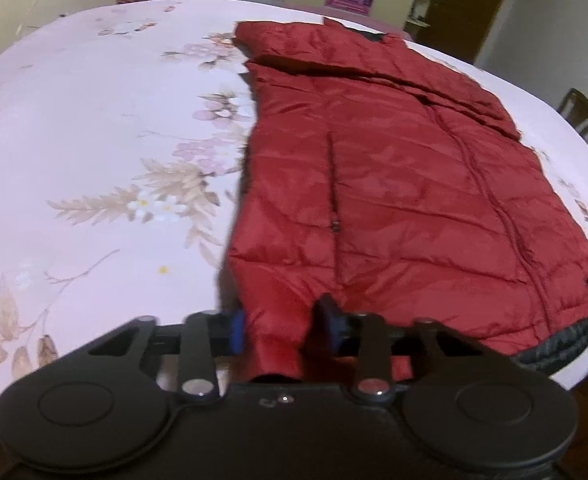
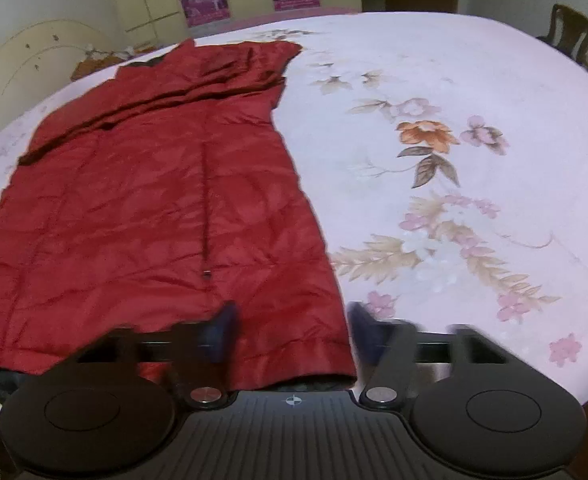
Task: Fold large clothes
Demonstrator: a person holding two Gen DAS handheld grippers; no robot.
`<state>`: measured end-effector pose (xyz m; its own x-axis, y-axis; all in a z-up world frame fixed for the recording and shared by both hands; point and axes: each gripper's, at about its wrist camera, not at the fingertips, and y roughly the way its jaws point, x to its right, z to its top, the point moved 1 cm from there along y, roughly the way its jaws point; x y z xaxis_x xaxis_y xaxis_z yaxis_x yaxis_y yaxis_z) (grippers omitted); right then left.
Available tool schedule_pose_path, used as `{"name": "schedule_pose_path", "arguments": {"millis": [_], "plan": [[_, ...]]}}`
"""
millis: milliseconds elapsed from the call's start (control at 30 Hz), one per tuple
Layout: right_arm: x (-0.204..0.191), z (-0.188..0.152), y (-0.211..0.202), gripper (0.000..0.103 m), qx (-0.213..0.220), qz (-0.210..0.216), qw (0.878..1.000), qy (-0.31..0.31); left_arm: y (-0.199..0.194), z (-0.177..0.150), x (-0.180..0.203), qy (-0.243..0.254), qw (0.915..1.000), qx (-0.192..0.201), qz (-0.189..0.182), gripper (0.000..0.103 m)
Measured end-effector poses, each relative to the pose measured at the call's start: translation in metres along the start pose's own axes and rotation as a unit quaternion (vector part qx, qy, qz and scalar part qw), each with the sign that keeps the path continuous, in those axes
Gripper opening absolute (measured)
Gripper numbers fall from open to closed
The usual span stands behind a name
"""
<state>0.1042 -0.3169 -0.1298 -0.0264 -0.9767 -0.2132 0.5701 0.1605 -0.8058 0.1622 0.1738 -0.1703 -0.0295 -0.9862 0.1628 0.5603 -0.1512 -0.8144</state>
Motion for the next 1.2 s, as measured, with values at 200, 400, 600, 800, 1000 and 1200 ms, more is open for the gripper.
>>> {"name": "schedule_pose_path", "arguments": {"millis": [200, 400, 600, 800, 1000, 1200], "plan": [[-0.008, 0.002, -0.001, 0.011, -0.017, 0.035, 0.999, 0.003, -0.002, 0.002, 0.006, -0.004, 0.9997, 0.003, -0.026, 0.009], [-0.021, 0.016, -0.021, 0.008, 0.021, 0.066, 0.998, 0.007, -0.021, 0.017, 0.01, -0.016, 0.9977, 0.035, -0.056, 0.008], [-0.031, 0.051, -0.047, 0.008, 0.088, 0.085, 0.992, 0.014, -0.047, 0.054, 0.012, -0.023, 0.9915, 0.096, -0.085, 0.008], [-0.041, 0.105, -0.05, 0.008, 0.139, 0.083, 0.987, 0.0, -0.047, 0.106, 0.021, -0.02, 0.9854, 0.138, -0.098, 0.008], [-0.046, 0.167, -0.022, 0.008, 0.174, 0.084, 0.981, -0.002, -0.03, 0.166, 0.018, -0.027, 0.9822, 0.17, -0.076, 0.008], [-0.048, 0.233, 0.015, 0.008, 0.2, 0.075, 0.977, 0.011, 0.0, 0.231, 0.022, -0.018, 0.9801, 0.191, -0.052, 0.008]]}}
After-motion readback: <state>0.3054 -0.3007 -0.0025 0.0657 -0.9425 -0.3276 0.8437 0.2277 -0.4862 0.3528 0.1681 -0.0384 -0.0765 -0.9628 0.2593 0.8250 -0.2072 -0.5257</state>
